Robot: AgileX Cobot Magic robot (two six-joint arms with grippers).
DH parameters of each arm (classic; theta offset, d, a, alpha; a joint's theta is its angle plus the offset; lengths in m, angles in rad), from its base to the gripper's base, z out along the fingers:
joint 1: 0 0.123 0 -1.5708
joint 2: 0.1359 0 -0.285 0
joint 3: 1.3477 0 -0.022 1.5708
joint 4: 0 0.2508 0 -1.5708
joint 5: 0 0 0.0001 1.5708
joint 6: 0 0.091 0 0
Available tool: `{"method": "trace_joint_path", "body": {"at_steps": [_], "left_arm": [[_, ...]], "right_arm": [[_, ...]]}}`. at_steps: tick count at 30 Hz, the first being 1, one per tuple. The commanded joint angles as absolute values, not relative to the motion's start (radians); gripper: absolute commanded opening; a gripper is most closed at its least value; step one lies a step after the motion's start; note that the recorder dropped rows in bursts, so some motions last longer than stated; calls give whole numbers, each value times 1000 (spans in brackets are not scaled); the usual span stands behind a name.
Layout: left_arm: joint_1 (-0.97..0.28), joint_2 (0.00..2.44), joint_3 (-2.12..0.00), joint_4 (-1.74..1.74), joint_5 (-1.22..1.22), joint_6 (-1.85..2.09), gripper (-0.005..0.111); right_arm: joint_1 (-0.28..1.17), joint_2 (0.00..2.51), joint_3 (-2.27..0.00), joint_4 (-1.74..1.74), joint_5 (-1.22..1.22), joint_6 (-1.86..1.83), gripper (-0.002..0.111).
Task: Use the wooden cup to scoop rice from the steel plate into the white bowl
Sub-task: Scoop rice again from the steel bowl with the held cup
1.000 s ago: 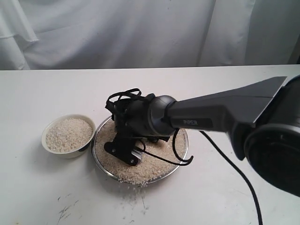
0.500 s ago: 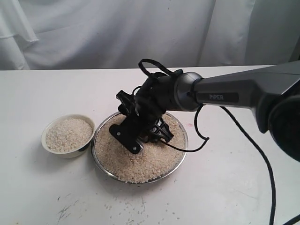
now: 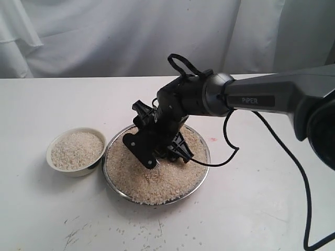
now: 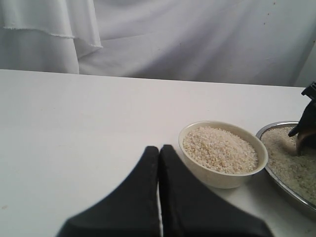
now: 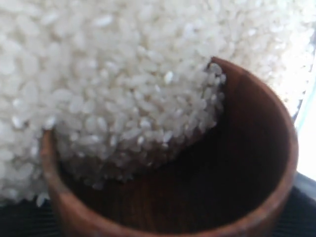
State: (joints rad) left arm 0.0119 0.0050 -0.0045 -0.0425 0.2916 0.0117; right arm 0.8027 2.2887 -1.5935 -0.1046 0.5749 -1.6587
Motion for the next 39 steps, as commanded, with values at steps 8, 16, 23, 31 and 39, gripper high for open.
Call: {"method": "trace_joint_path", "body": {"at_steps": [8, 16, 23, 31, 39], "left_arm": [[10, 0, 0, -43, 285, 9, 0], [10, 0, 0, -43, 285, 9, 0], [10, 0, 0, -43, 285, 9, 0], [10, 0, 0, -43, 285, 9, 0], [10, 0, 0, -43, 285, 9, 0]], "right_arm": [[806, 2352, -1631, 177, 888, -1753, 0], [774, 2352, -1664, 255, 898, -1753, 0], [757, 2352, -1751, 255, 983, -1753, 0], [748, 2326, -1844, 253, 1040, -1727, 0], [711, 2264, -1844, 259, 1028, -1727, 0]]}}
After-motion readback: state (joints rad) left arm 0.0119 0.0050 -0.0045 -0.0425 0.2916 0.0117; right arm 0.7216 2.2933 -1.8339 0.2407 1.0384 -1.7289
